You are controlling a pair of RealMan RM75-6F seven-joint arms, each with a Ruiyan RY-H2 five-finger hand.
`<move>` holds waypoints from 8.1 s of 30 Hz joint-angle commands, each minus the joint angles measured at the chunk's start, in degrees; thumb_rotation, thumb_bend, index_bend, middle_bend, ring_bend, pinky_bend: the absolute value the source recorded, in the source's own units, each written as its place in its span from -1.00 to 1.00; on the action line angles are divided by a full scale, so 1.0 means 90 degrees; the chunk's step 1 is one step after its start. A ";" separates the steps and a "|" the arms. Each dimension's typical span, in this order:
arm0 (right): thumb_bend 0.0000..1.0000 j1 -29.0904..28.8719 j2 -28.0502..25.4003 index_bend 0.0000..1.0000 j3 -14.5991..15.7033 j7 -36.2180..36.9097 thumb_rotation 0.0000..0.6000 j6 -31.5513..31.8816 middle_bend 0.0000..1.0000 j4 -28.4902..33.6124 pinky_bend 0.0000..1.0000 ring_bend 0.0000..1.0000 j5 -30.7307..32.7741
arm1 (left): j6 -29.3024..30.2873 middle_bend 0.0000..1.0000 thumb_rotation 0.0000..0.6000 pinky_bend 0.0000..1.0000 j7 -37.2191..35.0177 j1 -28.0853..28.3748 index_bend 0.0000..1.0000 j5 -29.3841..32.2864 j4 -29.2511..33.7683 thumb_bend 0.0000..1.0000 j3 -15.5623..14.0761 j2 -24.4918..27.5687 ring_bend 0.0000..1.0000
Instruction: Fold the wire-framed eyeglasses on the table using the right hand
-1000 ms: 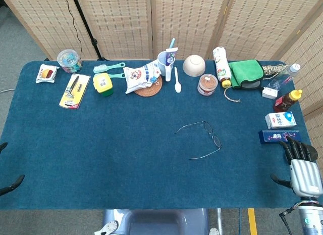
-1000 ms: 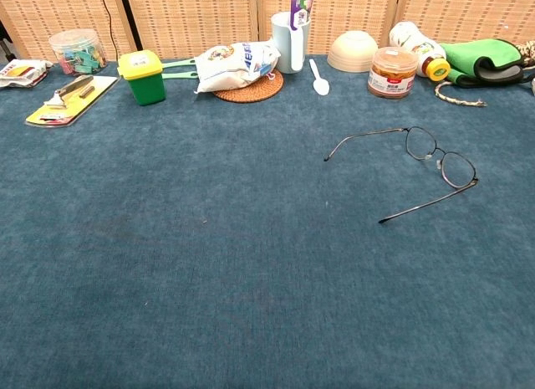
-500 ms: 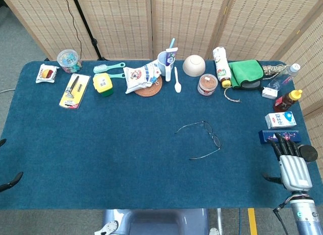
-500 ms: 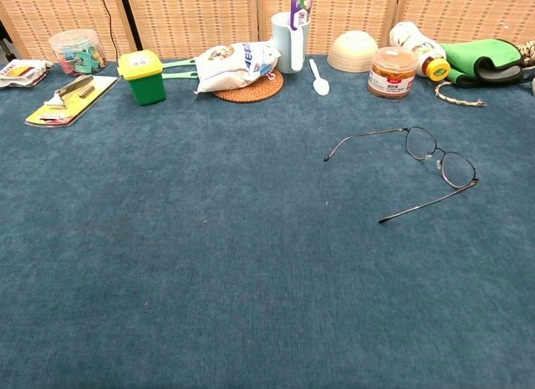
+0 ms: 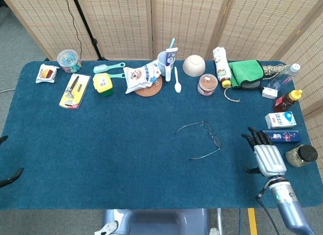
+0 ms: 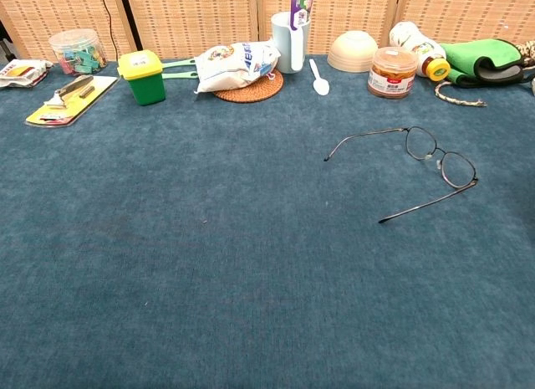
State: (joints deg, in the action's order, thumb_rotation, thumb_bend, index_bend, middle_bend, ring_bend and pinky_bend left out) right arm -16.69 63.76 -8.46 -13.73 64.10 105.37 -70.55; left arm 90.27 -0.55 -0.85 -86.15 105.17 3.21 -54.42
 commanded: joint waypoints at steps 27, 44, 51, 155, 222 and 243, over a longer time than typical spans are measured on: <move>-0.71 -0.2304 0.1429 -0.65 -0.0254 -0.2305 1.00 -0.0818 -1.00 -0.0296 -1.00 -1.00 0.3853 | -0.0238 -0.92 0.62 -1.00 -0.0549 0.0156 -0.68 0.0222 -0.0635 -0.62 0.0048 -0.0287 -0.94; -0.71 -0.2678 0.1583 -0.67 -0.0198 -0.2429 1.00 -0.0440 -1.00 -0.0570 -1.00 -1.00 0.4714 | -0.0317 -0.92 0.62 -1.00 -0.0668 0.0231 -0.68 0.0223 -0.0747 -0.62 0.0052 -0.0355 -0.94; -0.71 -0.2716 0.1548 -0.68 -0.0081 -0.2480 1.00 -0.0348 -1.00 -0.0564 -1.00 -1.00 0.4928 | -0.0325 -0.92 0.61 -1.00 -0.0641 0.0261 -0.68 0.0213 -0.0725 -0.62 0.0059 -0.0366 -0.94; -0.71 -0.3769 0.2452 -0.23 -0.0473 -0.2787 1.00 -0.0593 -0.83 -0.1876 -1.00 -1.00 0.6521 | -0.0241 -0.92 0.61 -1.00 -0.0960 -0.0034 -0.68 0.0424 -0.0891 -0.62 -0.0022 -0.0261 -0.94; -0.29 -0.3642 0.3039 0.25 -0.0940 -0.3138 1.00 -0.0376 -0.53 -0.2690 -0.96 -0.88 0.6311 | -0.0218 -0.92 0.62 -1.00 -0.1268 -0.0120 -0.68 0.0379 -0.1016 -0.62 -0.0074 -0.0225 -0.96; -0.28 -0.3180 0.1901 -0.57 -0.0598 -0.2565 1.00 -0.0585 -0.97 -0.1168 -1.00 -1.00 0.5716 | -0.0107 -0.92 0.62 -1.00 -0.1102 -0.0127 -0.69 0.0217 -0.0791 -0.62 -0.0091 -0.0175 -0.96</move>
State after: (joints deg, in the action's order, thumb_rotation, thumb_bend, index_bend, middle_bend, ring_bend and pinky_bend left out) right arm -46.13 81.93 -14.04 -38.14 58.12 93.44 -17.55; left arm 89.29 -10.48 -1.98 -84.18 98.05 2.40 -56.01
